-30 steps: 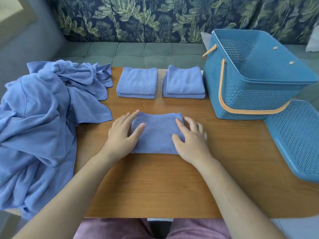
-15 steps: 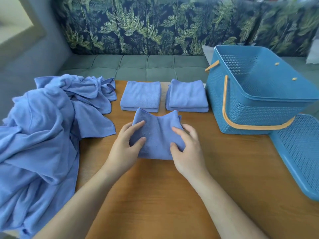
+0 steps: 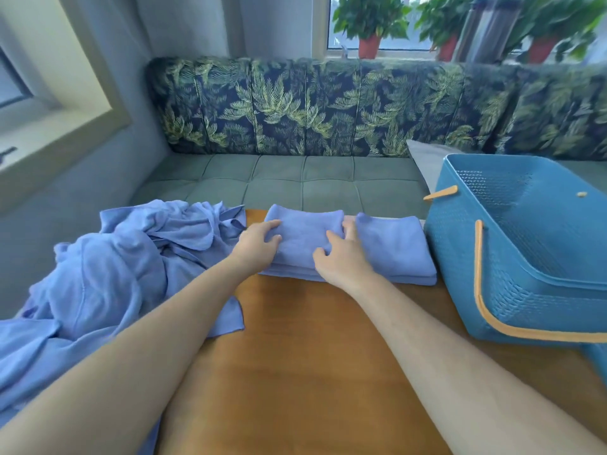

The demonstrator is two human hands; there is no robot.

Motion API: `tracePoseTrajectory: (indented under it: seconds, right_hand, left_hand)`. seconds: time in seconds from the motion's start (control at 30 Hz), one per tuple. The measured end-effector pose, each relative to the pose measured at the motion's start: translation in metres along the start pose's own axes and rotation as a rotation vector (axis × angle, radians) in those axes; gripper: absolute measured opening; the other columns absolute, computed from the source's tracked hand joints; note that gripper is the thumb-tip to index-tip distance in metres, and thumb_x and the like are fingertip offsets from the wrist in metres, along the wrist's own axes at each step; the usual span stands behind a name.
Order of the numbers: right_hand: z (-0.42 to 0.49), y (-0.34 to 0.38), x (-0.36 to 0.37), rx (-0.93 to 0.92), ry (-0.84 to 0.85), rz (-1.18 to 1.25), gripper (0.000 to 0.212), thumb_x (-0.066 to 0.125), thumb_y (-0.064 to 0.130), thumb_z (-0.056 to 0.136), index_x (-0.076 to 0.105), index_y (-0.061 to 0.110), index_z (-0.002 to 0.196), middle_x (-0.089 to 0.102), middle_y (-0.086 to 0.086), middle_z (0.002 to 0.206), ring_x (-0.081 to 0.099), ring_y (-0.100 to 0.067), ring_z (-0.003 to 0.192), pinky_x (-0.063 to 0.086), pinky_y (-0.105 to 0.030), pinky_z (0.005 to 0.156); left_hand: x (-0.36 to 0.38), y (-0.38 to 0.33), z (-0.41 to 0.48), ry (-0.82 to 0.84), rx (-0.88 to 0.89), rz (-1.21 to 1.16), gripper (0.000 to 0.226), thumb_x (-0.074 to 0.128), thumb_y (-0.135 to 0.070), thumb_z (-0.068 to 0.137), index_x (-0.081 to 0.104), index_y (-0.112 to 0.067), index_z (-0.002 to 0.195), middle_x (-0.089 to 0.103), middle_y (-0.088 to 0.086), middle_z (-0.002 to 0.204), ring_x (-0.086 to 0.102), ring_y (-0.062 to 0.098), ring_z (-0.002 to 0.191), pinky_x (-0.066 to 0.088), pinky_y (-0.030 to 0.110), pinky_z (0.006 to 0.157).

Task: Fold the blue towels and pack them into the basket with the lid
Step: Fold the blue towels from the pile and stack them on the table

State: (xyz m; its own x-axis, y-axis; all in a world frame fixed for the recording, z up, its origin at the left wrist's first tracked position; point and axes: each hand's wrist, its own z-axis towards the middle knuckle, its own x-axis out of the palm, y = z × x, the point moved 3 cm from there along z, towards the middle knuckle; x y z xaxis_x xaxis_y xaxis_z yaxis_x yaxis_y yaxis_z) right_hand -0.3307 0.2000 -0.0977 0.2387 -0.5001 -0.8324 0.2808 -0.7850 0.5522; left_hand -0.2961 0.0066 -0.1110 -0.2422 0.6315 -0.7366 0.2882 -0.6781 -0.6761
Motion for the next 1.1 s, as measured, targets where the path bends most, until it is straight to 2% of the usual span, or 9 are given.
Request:
tracePoseTrajectory:
  seconds: [0.07, 0.17, 0.23, 0.33, 0.47, 0.63, 0.83, 1.0, 1.1]
  right_hand:
    - [0.006, 0.003, 0.003, -0.05, -0.088, -0.23, 0.036, 0.046, 0.03, 0.092, 0.06, 0.014, 0.122, 0.002, 0.0, 0.165, 0.02, -0.032, 0.146, 0.033, -0.041, 0.112]
    - [0.02, 0.025, -0.004, -0.218, -0.206, -0.365, 0.054, 0.041, 0.029, 0.098, 0.041, 0.02, 0.151, -0.007, -0.004, 0.169, -0.005, -0.028, 0.155, 0.009, -0.045, 0.125]
    - [0.034, 0.025, 0.01, -0.207, -0.111, -0.399, 0.059, 0.031, 0.032, 0.104, 0.017, 0.026, 0.161, -0.01, -0.005, 0.169, -0.011, -0.027, 0.155, 0.0, -0.045, 0.126]
    - [0.045, 0.011, 0.042, -0.143, 0.042, -0.401, 0.057, 0.02, 0.039, 0.107, 0.006, 0.028, 0.162, -0.006, -0.008, 0.17, -0.011, -0.028, 0.155, -0.006, -0.046, 0.125]
    - [0.049, 0.004, 0.051, -0.128, 0.029, -0.396, 0.057, 0.019, 0.041, 0.107, 0.007, 0.03, 0.161, -0.005, -0.006, 0.17, -0.01, -0.027, 0.156, -0.007, -0.047, 0.125]
    - [0.042, 0.014, 0.039, -0.137, 0.062, -0.483, 0.056, 0.014, 0.041, 0.107, 0.006, 0.028, 0.162, -0.005, -0.007, 0.17, -0.01, -0.028, 0.156, -0.007, -0.048, 0.125]
    - [-0.013, 0.061, 0.018, -0.39, -0.122, -0.394, 0.051, 0.026, 0.035, 0.108, 0.028, 0.023, 0.158, 0.02, -0.006, 0.167, 0.003, -0.027, 0.156, -0.002, -0.044, 0.125]
    - [-0.051, 0.127, 0.033, -0.491, -0.117, -0.29, 0.049, 0.025, 0.035, 0.104, 0.044, 0.023, 0.149, 0.042, -0.003, 0.156, 0.02, -0.028, 0.153, 0.012, -0.044, 0.123]
    - [-0.071, 0.166, 0.051, -0.539, -0.084, -0.283, 0.062, 0.017, 0.042, 0.093, 0.054, 0.018, 0.138, 0.057, -0.003, 0.141, 0.037, -0.032, 0.143, 0.028, -0.047, 0.117]
  left_hand:
    - [0.002, 0.002, 0.007, -0.107, 0.032, 0.16, 0.044, 0.054, -0.021, 0.095, 0.056, -0.027, 0.138, 0.033, 0.007, 0.159, 0.031, 0.03, 0.144, 0.032, 0.044, 0.114]
    - [-0.002, -0.026, 0.014, -0.224, 0.247, 0.293, 0.047, 0.051, -0.02, 0.095, 0.054, -0.019, 0.141, 0.024, 0.004, 0.165, 0.02, 0.025, 0.152, 0.022, 0.046, 0.12]
    - [0.013, -0.03, 0.02, -0.118, 0.301, 0.354, 0.053, 0.038, -0.034, 0.099, 0.043, -0.018, 0.15, 0.021, 0.003, 0.166, 0.012, 0.023, 0.154, 0.014, 0.044, 0.123]
    - [0.034, -0.006, 0.017, -0.023, 0.252, 0.367, 0.075, 0.012, -0.051, 0.091, 0.032, -0.018, 0.156, 0.021, 0.005, 0.166, 0.011, 0.026, 0.154, 0.014, 0.049, 0.122]
    - [0.039, 0.002, 0.018, -0.001, 0.204, 0.303, 0.069, 0.02, -0.046, 0.093, 0.029, -0.022, 0.157, 0.017, 0.003, 0.167, 0.008, 0.023, 0.155, 0.013, 0.049, 0.123]
    - [0.028, -0.01, 0.008, 0.06, 0.198, 0.422, 0.063, 0.013, -0.044, 0.101, 0.025, -0.021, 0.158, 0.013, 0.003, 0.167, 0.007, 0.025, 0.154, 0.011, 0.052, 0.122]
    - [-0.035, -0.015, -0.037, -0.077, 0.252, 0.416, 0.051, 0.03, -0.029, 0.105, 0.03, -0.027, 0.156, 0.02, -0.004, 0.166, 0.012, 0.016, 0.154, 0.007, 0.043, 0.124]
    - [-0.098, 0.0, -0.089, -0.239, 0.272, 0.484, 0.057, 0.028, -0.033, 0.093, 0.058, -0.012, 0.136, 0.046, 0.008, 0.153, 0.044, 0.027, 0.14, 0.03, 0.042, 0.113]
    - [-0.135, 0.021, -0.112, -0.262, 0.21, 0.61, 0.04, 0.041, -0.022, 0.091, 0.065, -0.008, 0.121, 0.058, 0.011, 0.136, 0.054, 0.031, 0.124, 0.041, 0.042, 0.097]
